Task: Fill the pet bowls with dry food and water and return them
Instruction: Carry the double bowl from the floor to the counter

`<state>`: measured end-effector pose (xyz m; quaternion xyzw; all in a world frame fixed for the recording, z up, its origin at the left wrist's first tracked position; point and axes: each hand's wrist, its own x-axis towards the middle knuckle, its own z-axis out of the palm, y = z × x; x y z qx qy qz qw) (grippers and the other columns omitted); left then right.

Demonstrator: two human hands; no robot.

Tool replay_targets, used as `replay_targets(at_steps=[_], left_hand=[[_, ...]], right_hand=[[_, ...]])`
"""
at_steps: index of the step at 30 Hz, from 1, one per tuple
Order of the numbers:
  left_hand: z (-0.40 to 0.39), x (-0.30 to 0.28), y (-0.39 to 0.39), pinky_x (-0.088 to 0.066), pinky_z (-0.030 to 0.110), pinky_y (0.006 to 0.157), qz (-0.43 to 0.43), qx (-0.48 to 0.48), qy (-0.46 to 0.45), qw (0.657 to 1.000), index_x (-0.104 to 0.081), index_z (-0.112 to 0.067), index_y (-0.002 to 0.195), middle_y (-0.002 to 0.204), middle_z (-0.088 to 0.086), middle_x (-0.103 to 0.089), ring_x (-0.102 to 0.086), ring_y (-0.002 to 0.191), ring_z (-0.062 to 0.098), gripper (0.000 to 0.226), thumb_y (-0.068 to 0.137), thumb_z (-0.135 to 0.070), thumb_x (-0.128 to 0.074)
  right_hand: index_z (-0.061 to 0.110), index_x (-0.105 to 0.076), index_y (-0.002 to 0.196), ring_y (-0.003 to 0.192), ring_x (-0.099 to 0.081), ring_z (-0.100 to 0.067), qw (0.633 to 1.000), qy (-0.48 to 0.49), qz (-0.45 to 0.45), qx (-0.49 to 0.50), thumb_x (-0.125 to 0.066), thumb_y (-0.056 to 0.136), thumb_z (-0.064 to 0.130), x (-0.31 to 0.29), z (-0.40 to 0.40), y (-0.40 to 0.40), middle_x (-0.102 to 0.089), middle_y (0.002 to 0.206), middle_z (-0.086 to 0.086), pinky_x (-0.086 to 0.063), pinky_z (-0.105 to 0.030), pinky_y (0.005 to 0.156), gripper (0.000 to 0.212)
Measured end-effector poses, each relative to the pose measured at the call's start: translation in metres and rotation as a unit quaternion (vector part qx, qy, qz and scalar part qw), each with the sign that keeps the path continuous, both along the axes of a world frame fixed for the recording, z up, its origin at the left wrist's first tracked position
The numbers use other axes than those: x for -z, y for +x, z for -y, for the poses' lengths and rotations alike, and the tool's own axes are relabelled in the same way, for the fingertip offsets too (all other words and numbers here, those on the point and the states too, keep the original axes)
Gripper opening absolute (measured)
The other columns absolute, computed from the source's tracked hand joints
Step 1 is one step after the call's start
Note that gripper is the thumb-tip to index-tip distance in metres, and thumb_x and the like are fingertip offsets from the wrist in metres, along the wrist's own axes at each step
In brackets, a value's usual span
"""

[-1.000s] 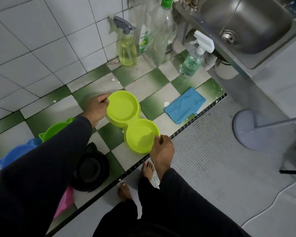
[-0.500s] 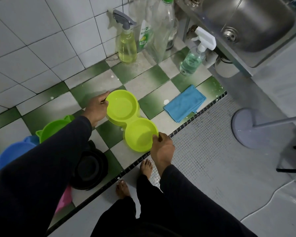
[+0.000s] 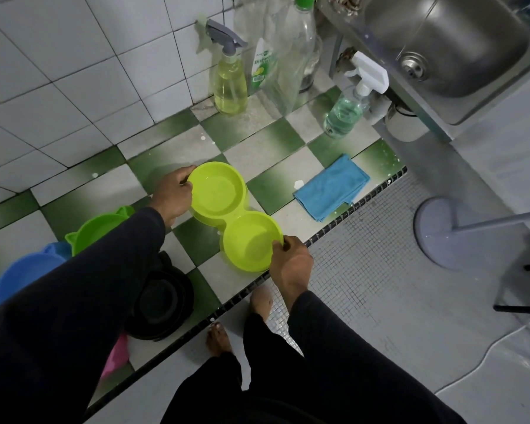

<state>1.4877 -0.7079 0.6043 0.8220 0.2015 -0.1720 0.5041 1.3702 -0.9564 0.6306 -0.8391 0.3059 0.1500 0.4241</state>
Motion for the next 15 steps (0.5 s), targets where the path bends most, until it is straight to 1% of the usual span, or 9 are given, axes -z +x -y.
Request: replay_targets(at_steps=[2,4,7,9,12,15], left_hand=[[0.002,-0.002,0.0,-0.036,0.039,0.119,-0.002,0.001,0.011,1.0,-0.044,-0.019,0.157,0.159,0.004,-0.046,-0.045,0.143,0.024,0.052,0.107,-0.004,-0.043],[0.004,-0.006,-0.002,-0.034,0.038,0.12,-0.005,0.002,0.024,1.0,-0.035,-0.018,0.16,0.163,0.004,-0.039,-0.04,0.147,0.025,0.056,0.107,-0.01,-0.047],[0.009,-0.014,-0.01,-0.035,0.047,0.12,-0.017,0.018,0.057,0.998,-0.023,-0.018,0.164,0.165,0.01,-0.035,-0.039,0.147,0.03,0.068,0.105,-0.023,-0.056],[0.013,-0.021,-0.02,-0.036,0.052,0.12,-0.02,0.04,0.088,0.995,-0.022,-0.018,0.164,0.163,0.014,-0.035,-0.039,0.147,0.034,0.073,0.103,-0.031,-0.06],[0.017,-0.037,-0.036,-0.038,0.053,0.116,-0.005,0.087,0.16,0.983,-0.029,-0.018,0.161,0.157,0.016,-0.042,-0.041,0.144,0.039,0.073,0.1,-0.039,-0.063],[0.017,-0.057,-0.056,-0.039,0.049,0.116,0.028,0.107,0.191,0.975,-0.041,-0.014,0.156,0.154,0.014,-0.05,-0.045,0.141,0.036,0.068,0.098,-0.039,-0.065]], right_hand=[[0.008,-0.064,0.129,0.097,-0.066,-0.023,1.0,-0.006,-0.006,-0.015,-0.054,0.103,0.025,0.0,0.0,0.001,-0.07,0.114,-0.01,-0.058,-0.031,0.078,0.032],[0.007,-0.059,0.133,0.106,-0.064,-0.027,0.999,-0.014,-0.011,-0.032,-0.055,0.102,0.026,0.0,-0.001,0.002,-0.067,0.121,-0.012,-0.057,-0.041,0.09,0.037],[0.006,-0.05,0.141,0.117,-0.057,-0.033,0.997,-0.025,-0.01,-0.072,-0.055,0.101,0.031,-0.003,0.0,0.002,-0.061,0.13,-0.016,-0.052,-0.045,0.097,0.047],[0.007,-0.046,0.143,0.121,-0.053,-0.037,0.994,-0.037,-0.014,-0.103,-0.054,0.101,0.036,-0.007,0.002,0.005,-0.058,0.133,-0.019,-0.049,-0.047,0.1,0.052],[0.009,-0.042,0.146,0.122,-0.05,-0.04,0.986,-0.063,-0.02,-0.155,-0.054,0.099,0.045,-0.016,0.007,0.009,-0.055,0.134,-0.021,-0.046,-0.044,0.1,0.061],[0.013,-0.035,0.152,0.13,-0.042,-0.039,0.973,-0.093,-0.011,-0.211,-0.054,0.095,0.055,-0.03,0.011,0.014,-0.049,0.144,-0.018,-0.042,-0.048,0.106,0.073]])
